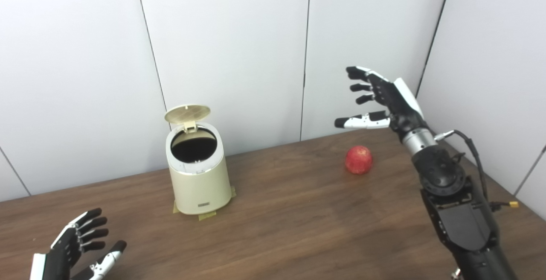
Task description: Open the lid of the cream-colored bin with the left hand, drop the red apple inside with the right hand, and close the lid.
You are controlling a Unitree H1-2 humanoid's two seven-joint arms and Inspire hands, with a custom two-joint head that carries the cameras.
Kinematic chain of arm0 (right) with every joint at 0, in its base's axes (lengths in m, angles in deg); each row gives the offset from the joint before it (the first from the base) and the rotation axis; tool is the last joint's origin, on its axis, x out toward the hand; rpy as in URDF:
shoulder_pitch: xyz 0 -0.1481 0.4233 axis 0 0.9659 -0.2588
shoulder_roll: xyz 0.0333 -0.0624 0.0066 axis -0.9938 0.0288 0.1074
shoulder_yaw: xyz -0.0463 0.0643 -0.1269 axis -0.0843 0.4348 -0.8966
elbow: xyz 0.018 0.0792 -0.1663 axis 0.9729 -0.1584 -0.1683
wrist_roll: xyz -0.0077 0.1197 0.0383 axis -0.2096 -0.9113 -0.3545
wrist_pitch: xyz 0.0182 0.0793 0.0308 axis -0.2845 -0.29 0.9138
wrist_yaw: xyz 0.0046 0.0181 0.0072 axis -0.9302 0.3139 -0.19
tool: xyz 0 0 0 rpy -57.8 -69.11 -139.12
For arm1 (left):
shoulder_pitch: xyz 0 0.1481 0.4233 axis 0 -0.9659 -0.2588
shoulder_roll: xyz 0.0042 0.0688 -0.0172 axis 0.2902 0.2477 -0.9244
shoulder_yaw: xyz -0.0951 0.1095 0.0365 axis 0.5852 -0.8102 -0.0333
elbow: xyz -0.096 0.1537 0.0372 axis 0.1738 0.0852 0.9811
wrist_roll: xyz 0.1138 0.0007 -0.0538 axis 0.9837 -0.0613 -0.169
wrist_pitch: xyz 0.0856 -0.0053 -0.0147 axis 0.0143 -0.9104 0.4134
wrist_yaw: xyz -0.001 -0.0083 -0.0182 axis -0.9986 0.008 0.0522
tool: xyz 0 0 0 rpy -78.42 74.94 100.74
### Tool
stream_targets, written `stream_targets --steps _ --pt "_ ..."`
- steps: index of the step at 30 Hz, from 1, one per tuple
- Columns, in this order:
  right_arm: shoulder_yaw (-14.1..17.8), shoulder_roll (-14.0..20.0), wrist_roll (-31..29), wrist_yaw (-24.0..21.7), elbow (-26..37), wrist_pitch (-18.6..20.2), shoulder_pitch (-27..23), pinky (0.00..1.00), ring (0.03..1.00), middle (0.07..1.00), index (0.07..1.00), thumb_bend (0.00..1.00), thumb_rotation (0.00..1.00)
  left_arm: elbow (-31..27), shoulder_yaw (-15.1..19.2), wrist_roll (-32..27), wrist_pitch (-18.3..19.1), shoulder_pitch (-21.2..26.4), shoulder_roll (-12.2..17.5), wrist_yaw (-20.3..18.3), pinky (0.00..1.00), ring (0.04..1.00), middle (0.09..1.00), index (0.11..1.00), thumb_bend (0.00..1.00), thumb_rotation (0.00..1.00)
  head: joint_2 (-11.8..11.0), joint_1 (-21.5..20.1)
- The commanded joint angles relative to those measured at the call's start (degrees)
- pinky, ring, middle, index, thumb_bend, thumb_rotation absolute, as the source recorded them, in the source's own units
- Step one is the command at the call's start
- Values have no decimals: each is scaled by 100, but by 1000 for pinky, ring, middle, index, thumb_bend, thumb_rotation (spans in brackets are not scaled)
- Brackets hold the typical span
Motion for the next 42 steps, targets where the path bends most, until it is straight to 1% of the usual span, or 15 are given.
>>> stream_targets --steps 1,3,5,7,10,12,13,16,19,22,25,28,32,37,42 --pt "70 209 -114 -36 -133 -165 -212 694 784 844 831 776 260 -242 29 -4 -17 216 49 11 649 683 732 775 565 1 13 -6" --pt "65 346 -145 -112 -372 -199 -214 722 813 850 847 852 308 -273 30 2 5 219 61 -2 638 675 729 777 558 0 20 2" --pt "36 454 -141 -190 -620 -215 -231 724 826 862 851 874 321 -306 40 9 55 222 56 3 641 677 730 779 558 0 19 -2" --pt "-12 517 -106 -230 -783 -193 -250 723 839 882 859 869 324 -304 42 4 51 229 65 -3 650 679 727 778 559 0 21 -19" --pt "-139 653 -42 -326 -1027 -91 -292 748 858 904 872 832 280 -293 38 -14 36 240 84 -29 659 684 730 780 552 0 25 -25" --pt "-227 747 -46 -430 -1166 -26 -323 756 863 914 876 833 266 -316 41 -27 71 242 79 -39 659 687 734 780 554 0 26 -18" --pt "-273 797 -68 -514 -1238 -15 -341 743 859 910 880 835 260 -325 43 -32 82 242 76 -42 655 688 734 779 554 0 26 -18" --pt "-485 994 -153 -925 -1516 57 -435 772 857 906 899 834 247 -362 37 15 103 248 73 -18 655 686 728 772 557 0 38 15" --pt "-679 1140 -168 -1226 -1817 75 -538 788 865 913 909 859 225 -410 34 41 142 257 71 -8 620 672 718 764 554 0 31 9" --pt "-894 1243 14 -1313 -2033 104 -606 765 864 926 911 903 240 -431 30 20 127 265 85 -37 605 664 714 759 552 0 33 -9" --pt "-1085 1331 181 -1384 -2136 136 -635 794 877 934 911 885 217 -479 32 -8 173 269 79 -65 615 667 719 760 544 0 36 -8" --pt "-1226 1370 331 -1404 -2187 140 -653 792 889 944 914 860 196 -523 21 56 234 273 75 -49 621 667 718 767 537 0 27 -9" --pt "-1338 1330 399 -1391 -2417 -180 -674 768 883 933 911 839 163 -540 8 -12 213 274 77 -105 640 672 727 774 527 0 6 14" --pt "-1387 1212 388 -1403 -2517 -218 -631 767 883 937 908 888 223 -579 -23 53 219 273 81 -104 638 674 730 772 528 0 27 25" --pt "-1560 1178 596 -1346 -2523 -234 -614 750 862 929 903 876 213 -644 -25 73 270 260 78 -113 633 666 717 764 533 0 42 40"
